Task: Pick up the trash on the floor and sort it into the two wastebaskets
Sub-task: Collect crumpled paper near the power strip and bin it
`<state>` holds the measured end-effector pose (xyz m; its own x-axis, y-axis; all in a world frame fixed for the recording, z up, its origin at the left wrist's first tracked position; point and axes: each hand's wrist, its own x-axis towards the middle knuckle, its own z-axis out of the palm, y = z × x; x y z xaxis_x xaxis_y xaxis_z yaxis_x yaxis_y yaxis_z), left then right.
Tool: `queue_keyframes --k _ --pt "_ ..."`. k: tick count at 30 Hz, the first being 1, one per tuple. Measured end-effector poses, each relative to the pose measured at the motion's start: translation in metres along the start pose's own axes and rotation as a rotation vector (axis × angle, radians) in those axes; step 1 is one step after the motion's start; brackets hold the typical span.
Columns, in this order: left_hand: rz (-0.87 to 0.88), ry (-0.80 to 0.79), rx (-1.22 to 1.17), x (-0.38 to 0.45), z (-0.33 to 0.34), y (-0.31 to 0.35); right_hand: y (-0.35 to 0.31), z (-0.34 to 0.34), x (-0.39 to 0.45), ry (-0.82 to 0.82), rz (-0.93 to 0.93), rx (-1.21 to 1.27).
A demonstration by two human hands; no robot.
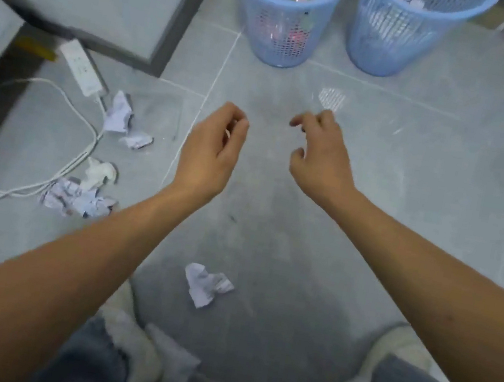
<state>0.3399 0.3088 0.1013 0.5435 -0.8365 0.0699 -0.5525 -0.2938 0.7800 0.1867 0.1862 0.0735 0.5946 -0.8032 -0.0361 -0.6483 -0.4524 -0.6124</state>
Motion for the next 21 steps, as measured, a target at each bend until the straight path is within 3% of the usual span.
queue_keyframes --k 4,9,12,18,21 --pt "-0.194 -0.178 0.145 -0.128 -0.021 -0.045 -0.032 0.046 -0.106 -0.331 0.155 -0.058" --pt "-0.250 -0.672 0.469 -0.262 -0.017 -0.092 -0.044 0.087 -0.215 -0.664 0.170 -0.139" --pt "-0.392 -0.849 0.636 -0.306 -0.011 -0.110 -0.039 0.114 -0.240 -0.700 0.091 -0.222" --pt "-0.340 -0.997 0.940 -0.335 0.002 -0.128 -0.044 0.176 -0.233 -0.693 -0.036 -0.286" --pt "-0.271 -0.874 0.906 -0.333 0.000 -0.148 -0.046 0.198 -0.226 -0.690 -0.120 -0.350"
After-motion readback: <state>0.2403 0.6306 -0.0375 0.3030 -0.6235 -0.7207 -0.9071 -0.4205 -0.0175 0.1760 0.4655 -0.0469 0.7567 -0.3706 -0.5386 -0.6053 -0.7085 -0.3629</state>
